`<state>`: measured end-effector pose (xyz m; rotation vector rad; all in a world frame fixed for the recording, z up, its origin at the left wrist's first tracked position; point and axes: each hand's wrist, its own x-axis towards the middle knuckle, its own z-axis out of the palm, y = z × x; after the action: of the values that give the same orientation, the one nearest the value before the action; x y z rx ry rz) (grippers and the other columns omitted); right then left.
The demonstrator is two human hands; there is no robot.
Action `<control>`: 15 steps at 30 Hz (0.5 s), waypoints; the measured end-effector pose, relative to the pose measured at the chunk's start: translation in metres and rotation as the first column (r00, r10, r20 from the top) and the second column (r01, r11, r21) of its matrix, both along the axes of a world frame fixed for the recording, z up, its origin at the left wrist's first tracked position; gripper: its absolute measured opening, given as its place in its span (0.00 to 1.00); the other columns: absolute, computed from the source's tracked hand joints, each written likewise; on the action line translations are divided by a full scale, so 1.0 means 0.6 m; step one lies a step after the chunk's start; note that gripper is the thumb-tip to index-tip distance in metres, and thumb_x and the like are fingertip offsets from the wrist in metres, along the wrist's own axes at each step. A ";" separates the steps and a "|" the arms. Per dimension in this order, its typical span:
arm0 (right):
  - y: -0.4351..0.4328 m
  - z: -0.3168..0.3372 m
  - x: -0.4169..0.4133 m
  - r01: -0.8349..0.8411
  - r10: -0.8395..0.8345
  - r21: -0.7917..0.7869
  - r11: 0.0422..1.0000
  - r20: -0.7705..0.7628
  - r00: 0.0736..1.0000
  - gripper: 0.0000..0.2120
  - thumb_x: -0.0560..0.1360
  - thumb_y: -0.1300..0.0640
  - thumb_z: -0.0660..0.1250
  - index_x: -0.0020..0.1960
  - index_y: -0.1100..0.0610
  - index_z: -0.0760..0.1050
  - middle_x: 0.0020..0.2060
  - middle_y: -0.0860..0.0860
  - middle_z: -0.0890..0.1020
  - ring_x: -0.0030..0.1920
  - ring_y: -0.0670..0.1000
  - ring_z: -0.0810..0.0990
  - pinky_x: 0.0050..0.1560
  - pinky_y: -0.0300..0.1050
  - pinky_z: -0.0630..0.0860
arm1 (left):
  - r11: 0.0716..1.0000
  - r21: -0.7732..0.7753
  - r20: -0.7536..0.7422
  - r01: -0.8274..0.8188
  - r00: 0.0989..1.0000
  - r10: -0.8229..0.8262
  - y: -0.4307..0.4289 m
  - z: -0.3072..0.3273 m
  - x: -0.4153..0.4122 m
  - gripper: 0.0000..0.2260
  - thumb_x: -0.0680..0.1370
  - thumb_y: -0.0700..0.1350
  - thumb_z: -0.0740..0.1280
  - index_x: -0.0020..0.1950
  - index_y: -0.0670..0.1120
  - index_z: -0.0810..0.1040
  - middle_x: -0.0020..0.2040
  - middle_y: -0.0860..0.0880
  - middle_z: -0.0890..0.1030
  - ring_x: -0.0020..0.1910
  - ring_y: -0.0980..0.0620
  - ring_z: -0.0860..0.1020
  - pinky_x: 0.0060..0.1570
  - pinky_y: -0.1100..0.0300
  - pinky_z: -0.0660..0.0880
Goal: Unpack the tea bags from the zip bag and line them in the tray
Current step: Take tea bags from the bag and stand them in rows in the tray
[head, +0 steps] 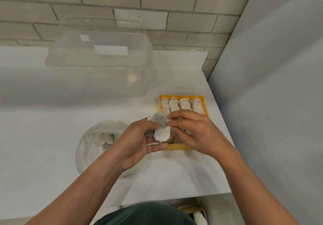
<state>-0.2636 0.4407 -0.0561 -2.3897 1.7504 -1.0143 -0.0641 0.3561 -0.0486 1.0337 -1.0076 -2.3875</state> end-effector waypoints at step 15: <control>0.021 0.006 -0.063 0.469 -0.484 0.149 0.870 0.436 0.759 0.06 0.78 0.58 0.73 0.54 0.53 0.86 0.48 0.39 0.86 0.47 0.43 0.84 0.51 0.33 0.78 | 0.993 -0.117 0.042 0.032 0.999 -0.028 0.002 -0.020 -0.007 0.14 0.80 0.30 0.67 0.63 0.43 0.83 0.59 0.41 0.86 0.55 0.40 0.86 0.45 0.53 0.84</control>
<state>-0.3015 0.4534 -0.0522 -1.4981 2.1762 -1.4391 -0.0682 0.3575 -0.0607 1.0342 -1.1702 -2.3086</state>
